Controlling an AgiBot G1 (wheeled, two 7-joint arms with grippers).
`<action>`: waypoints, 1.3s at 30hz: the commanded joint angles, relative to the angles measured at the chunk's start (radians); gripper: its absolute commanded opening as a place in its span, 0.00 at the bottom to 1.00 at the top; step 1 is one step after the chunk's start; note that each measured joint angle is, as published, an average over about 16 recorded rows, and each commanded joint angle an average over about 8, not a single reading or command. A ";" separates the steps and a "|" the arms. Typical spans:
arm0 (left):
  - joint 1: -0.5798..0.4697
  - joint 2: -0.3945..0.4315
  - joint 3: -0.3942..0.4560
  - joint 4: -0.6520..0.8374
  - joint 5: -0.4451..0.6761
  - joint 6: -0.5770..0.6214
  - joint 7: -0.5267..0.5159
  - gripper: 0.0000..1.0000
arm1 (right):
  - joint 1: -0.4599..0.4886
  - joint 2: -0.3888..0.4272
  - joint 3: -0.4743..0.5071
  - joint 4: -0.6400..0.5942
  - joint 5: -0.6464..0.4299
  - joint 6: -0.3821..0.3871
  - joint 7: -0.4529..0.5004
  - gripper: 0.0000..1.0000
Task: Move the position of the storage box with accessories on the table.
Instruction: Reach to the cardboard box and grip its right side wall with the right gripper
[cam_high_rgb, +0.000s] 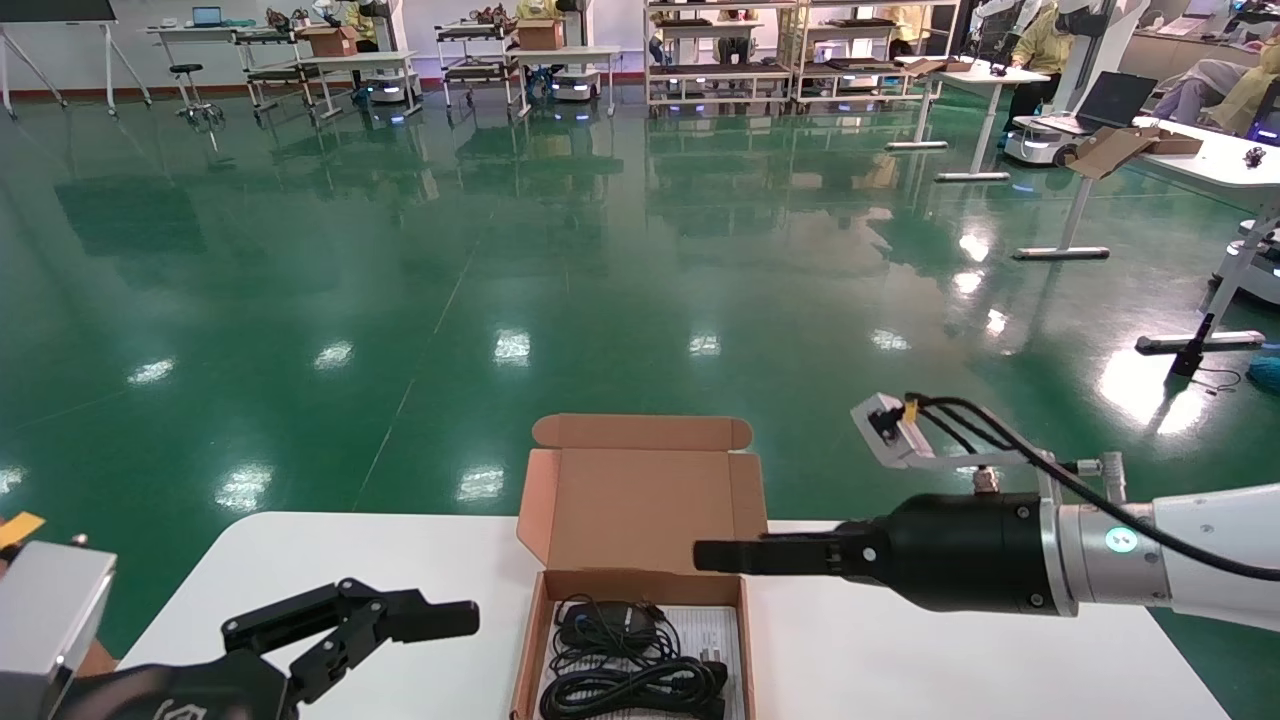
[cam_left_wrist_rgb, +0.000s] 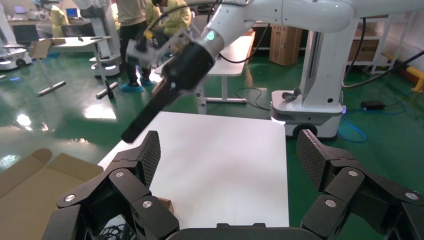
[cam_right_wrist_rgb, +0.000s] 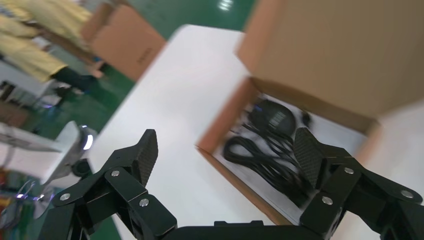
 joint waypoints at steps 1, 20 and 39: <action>0.000 0.000 0.000 0.000 0.000 0.000 0.000 1.00 | 0.004 0.000 -0.012 -0.012 -0.021 0.008 -0.001 1.00; 0.000 0.000 0.000 0.000 0.000 0.000 0.000 1.00 | -0.054 -0.084 -0.088 -0.074 -0.141 0.120 -0.040 1.00; 0.000 0.000 0.000 0.000 0.000 0.000 0.000 1.00 | -0.110 -0.187 -0.105 -0.166 -0.180 0.298 -0.102 0.98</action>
